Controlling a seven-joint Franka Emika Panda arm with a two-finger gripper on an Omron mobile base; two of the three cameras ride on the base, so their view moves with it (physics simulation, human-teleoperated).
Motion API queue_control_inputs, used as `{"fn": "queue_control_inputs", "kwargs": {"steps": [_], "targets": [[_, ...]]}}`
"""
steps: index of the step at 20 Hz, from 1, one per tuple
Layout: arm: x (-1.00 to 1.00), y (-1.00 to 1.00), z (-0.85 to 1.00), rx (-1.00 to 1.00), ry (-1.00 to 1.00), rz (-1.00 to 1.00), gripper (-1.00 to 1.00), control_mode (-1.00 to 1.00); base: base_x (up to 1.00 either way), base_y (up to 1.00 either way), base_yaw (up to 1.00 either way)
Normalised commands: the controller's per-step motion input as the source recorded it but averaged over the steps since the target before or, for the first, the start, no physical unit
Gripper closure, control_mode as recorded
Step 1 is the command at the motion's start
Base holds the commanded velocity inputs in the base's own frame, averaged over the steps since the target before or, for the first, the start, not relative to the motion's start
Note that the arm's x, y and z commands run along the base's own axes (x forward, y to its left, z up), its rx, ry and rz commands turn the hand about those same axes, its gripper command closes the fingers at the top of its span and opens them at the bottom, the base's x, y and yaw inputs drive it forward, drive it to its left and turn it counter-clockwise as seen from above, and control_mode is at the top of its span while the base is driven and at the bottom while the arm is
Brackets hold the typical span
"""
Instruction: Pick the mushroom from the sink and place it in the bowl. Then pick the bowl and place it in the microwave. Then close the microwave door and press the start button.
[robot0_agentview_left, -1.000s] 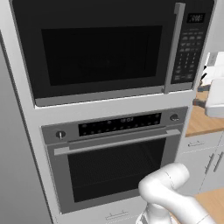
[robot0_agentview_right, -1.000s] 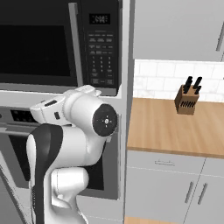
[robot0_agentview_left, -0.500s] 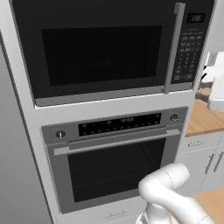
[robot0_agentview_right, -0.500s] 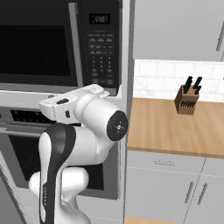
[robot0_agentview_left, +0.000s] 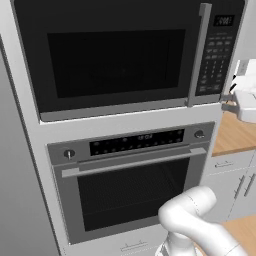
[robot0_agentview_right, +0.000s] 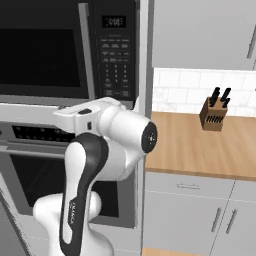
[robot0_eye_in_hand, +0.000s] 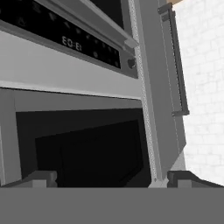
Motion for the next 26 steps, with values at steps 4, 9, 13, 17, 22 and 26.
{"fn": "queue_control_inputs", "kwargs": {"steps": [4,9,13,17,22,26], "targets": [[0.37,-0.01,-0.25,0.00,-0.23,0.03,-1.00,-1.00,0.00,0.00,0.00],[0.47,-0.03,-0.21,-0.01,-0.26,0.01,-1.00,-1.00,0.00,0.00,0.00],[0.44,-0.16,-0.12,-0.02,-0.30,0.00,-1.00,-1.00,0.00,0.00,0.00],[0.39,-0.18,-0.18,-0.03,-0.28,0.00,-1.00,-1.00,0.00,0.00,0.00],[0.47,-0.03,-0.34,-0.04,-0.26,0.00,-1.00,-1.00,0.00,0.00,0.00],[0.56,0.00,-0.26,-0.05,-0.26,0.00,-1.00,-1.00,0.00,0.00,0.00]]}}
